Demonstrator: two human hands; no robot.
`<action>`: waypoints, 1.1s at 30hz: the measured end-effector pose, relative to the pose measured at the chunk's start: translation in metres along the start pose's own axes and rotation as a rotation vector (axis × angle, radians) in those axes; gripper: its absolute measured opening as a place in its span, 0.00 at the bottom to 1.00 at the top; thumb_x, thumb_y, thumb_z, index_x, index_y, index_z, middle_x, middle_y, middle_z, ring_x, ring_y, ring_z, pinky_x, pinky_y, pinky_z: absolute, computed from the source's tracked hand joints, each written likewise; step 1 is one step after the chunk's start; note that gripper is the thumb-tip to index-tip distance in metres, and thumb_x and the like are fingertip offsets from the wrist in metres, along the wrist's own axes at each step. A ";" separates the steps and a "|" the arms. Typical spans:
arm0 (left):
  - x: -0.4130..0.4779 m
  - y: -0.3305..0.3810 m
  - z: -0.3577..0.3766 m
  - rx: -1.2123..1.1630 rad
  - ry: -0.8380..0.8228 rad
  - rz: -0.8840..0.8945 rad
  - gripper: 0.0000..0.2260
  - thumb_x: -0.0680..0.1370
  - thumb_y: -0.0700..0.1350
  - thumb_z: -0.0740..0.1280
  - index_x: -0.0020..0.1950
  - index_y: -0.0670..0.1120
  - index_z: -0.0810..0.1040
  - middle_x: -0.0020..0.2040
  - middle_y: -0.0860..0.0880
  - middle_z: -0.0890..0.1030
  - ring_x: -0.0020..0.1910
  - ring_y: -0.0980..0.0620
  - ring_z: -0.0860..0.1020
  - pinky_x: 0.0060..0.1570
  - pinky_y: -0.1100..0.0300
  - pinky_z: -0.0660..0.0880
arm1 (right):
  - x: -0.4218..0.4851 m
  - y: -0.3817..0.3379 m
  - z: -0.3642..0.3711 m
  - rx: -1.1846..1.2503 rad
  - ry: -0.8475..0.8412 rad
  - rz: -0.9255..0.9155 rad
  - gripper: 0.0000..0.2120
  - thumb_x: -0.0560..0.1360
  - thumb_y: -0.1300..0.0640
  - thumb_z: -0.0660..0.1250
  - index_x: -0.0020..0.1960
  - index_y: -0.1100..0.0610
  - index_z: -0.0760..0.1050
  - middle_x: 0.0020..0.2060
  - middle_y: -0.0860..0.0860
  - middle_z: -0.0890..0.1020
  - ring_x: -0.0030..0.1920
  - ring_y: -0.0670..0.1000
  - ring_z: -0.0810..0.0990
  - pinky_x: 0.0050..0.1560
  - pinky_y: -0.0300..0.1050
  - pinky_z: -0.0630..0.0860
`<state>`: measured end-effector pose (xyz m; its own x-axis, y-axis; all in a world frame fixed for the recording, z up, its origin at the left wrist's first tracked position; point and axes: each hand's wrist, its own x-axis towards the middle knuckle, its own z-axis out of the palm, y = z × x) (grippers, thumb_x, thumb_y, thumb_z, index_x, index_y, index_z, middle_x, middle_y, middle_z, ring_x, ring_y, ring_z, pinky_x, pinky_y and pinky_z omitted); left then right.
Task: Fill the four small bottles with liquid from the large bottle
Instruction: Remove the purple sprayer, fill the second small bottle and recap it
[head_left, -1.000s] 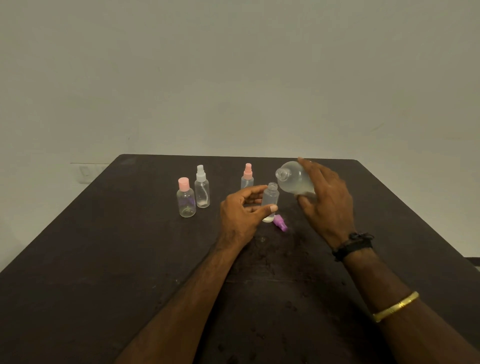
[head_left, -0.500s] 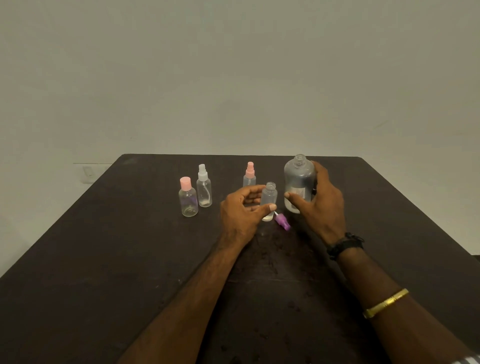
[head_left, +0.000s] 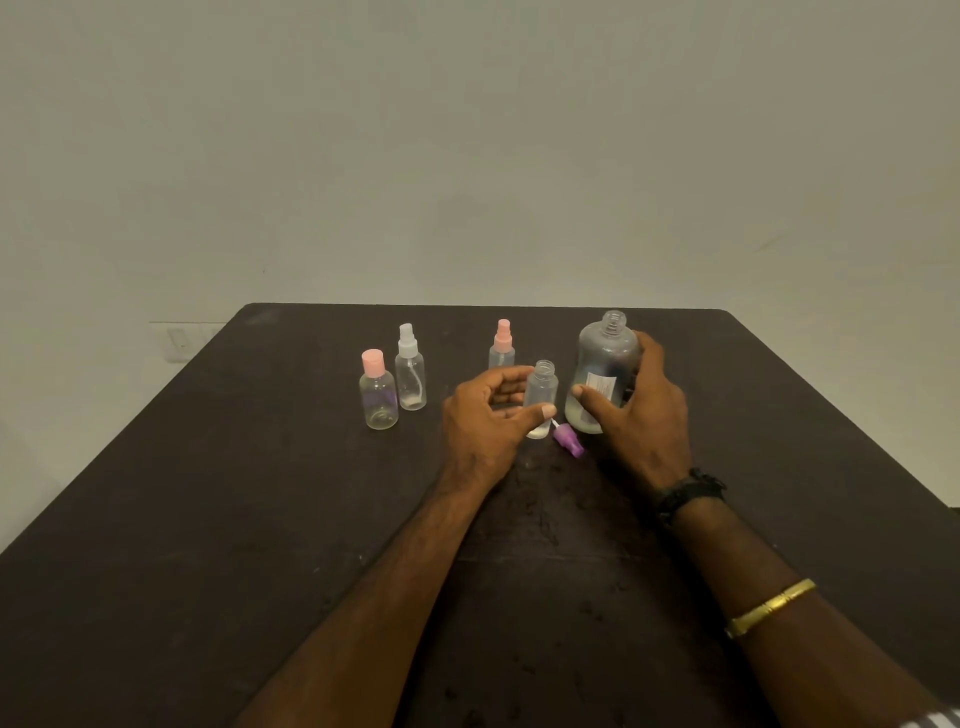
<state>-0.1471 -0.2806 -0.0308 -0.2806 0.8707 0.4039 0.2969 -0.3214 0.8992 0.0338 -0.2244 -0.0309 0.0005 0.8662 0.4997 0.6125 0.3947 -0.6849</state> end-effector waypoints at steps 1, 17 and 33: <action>0.000 0.000 0.000 0.003 0.000 0.002 0.22 0.70 0.42 0.81 0.62 0.45 0.82 0.52 0.54 0.85 0.47 0.69 0.81 0.47 0.71 0.79 | 0.000 0.000 0.000 0.003 0.002 0.007 0.41 0.72 0.45 0.77 0.78 0.51 0.61 0.69 0.51 0.77 0.65 0.57 0.80 0.63 0.57 0.80; 0.001 0.001 -0.001 0.005 0.006 -0.001 0.22 0.70 0.44 0.81 0.63 0.45 0.82 0.54 0.51 0.86 0.49 0.63 0.82 0.50 0.70 0.80 | 0.001 -0.005 -0.001 -0.081 0.157 -0.038 0.45 0.69 0.43 0.80 0.78 0.54 0.63 0.71 0.55 0.69 0.68 0.54 0.74 0.61 0.45 0.74; 0.001 -0.001 -0.001 -0.011 0.006 -0.015 0.22 0.70 0.41 0.81 0.62 0.43 0.83 0.52 0.52 0.86 0.48 0.66 0.82 0.47 0.71 0.79 | -0.019 -0.025 0.003 -0.328 -0.026 -0.226 0.07 0.76 0.47 0.72 0.46 0.49 0.77 0.39 0.43 0.79 0.39 0.49 0.79 0.41 0.55 0.81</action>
<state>-0.1485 -0.2797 -0.0315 -0.2903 0.8732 0.3915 0.2824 -0.3127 0.9069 0.0157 -0.2497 -0.0248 -0.1808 0.7775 0.6023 0.8148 0.4614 -0.3510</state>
